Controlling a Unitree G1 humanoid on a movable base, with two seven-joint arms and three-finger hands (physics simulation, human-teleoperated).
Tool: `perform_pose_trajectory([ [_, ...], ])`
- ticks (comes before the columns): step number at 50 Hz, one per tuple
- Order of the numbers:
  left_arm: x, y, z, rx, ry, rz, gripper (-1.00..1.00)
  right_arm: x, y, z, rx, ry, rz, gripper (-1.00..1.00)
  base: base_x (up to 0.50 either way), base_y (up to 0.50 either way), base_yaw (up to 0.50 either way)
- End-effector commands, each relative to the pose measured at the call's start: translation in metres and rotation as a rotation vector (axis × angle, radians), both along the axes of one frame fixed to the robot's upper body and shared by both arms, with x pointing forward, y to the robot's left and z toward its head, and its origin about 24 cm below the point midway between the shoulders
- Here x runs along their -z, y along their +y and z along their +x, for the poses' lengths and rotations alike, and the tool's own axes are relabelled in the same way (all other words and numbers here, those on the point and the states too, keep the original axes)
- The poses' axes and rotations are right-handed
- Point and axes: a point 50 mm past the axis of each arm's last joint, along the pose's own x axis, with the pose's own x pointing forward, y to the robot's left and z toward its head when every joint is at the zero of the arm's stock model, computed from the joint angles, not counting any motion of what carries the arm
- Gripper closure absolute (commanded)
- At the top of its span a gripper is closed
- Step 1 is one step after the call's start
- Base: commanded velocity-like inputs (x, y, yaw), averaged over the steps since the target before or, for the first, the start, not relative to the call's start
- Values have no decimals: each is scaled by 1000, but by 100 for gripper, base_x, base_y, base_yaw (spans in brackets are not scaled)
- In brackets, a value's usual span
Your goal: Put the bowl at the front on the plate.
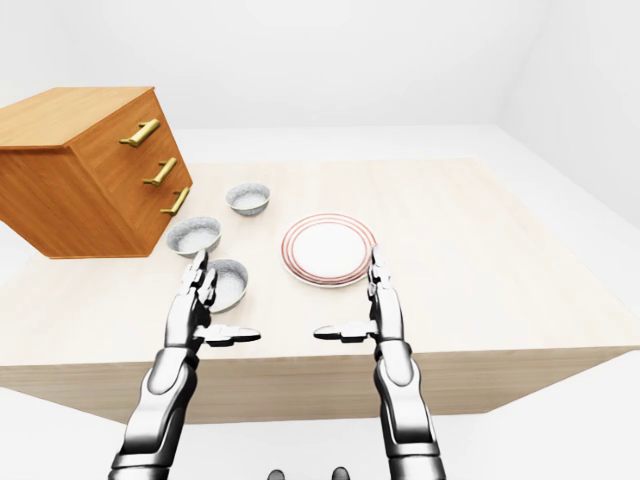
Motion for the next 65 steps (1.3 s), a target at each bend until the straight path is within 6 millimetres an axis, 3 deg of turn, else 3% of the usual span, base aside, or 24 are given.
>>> perform_pose_trajectory([
  [1,-9,9,-5,-17,-72,2,-100,2,-7,2,6,13,-17,-100,0,0,0],
  [10,-19,21,-14,-107,-53,-30,-100,2,-7,2,14,19,-24,-100,0,0,0],
  [27,-19,91,-68,-696,-66,-109,-100,2,-8,2,28,33,-29,-100,0,0,0],
  [32,-18,99,-78,-754,-93,-125,-100,4,-8,2,25,35,-32,-100,0,0,0],
  [40,-14,124,-94,-990,-114,-152,-100,3,-7,2,25,38,-39,-100,0,0,0],
  [47,-8,135,-113,-1104,-96,-120,-100,4,-10,1,39,38,-33,-100,0,0,0],
  [65,-6,134,-118,-1137,-85,-104,-100,-1,-10,-1,52,25,-29,-100,0,0,0],
])
